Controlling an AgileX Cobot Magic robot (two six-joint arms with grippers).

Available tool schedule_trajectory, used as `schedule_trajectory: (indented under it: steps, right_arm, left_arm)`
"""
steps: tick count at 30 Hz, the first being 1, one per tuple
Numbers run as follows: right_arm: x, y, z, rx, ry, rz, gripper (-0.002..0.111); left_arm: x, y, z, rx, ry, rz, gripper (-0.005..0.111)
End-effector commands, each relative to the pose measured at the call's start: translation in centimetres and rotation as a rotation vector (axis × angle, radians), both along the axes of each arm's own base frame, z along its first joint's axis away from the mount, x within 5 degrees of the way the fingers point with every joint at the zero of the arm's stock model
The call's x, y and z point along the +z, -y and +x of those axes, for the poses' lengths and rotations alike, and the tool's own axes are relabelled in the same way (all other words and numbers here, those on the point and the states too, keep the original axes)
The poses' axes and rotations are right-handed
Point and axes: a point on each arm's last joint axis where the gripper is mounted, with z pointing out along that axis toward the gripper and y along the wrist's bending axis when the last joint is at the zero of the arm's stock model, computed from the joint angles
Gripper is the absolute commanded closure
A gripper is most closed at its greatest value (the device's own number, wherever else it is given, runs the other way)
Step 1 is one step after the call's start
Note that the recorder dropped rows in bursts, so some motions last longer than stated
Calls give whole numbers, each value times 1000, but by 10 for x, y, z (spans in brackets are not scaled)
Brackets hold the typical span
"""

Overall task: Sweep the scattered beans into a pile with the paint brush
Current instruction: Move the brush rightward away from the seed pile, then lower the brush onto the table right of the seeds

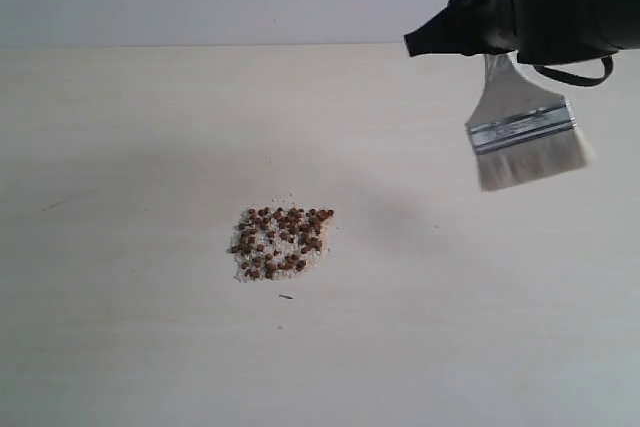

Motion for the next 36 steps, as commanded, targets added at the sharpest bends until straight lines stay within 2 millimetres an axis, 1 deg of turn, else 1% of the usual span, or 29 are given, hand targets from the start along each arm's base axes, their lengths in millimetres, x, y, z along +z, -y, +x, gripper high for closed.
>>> schedule_trajectory:
  steps: [1, 3, 5, 9, 11, 12, 15, 19, 23, 25, 28, 33, 36]
  right_arm:
    - [7, 14, -1, 31, -4, -316, 108]
    - [6, 19, -1, 39, -33, -443, 108]
    - [4, 22, -1, -1, -44, -469, 108]
    - [-7, 18, 0, 11, -96, -393, 108]
    - [-9, 16, 0, 32, -98, -382, 108]
    - [-8, 15, 0, 20, -89, -348, 108]
    - [1, 18, -2, -102, -26, -118, 108]
    - [14, 26, -12, -215, 50, 180, 108]
    - [11, 28, -28, -254, 109, 442, 108]
    - [7, 28, -37, -232, 123, 539, 108]
    - [3, 26, -47, -139, 80, 560, 108]
    - [-12, 22, -54, 32, -174, 620, 108]
    - [-17, 23, -55, 71, -254, 645, 108]
  left_arm:
    - [-1, 0, 0, -2, -3, 0, 107]
    - [-1, 0, 0, -2, -3, 0, 107]
    - [-1, 0, 0, -2, -3, 0, 107]
    - [-1, 0, 0, -2, -3, 0, 107]
    - [-1, 0, 0, -2, -3, 0, 107]
    - [-1, 0, 0, -2, -3, 0, 107]
    - [-1, 0, 0, -2, -3, 0, 107]
    - [-1, 0, 0, -2, -3, 0, 107]
    - [-1, 0, 0, -2, -3, 0, 107]
    - [-1, 0, 0, -2, -3, 0, 107]
    - [-1, 0, 0, -2, -3, 0, 107]
    - [-1, 0, 0, -2, -3, 0, 107]
    - [-1, 0, 0, -2, -3, 0, 107]
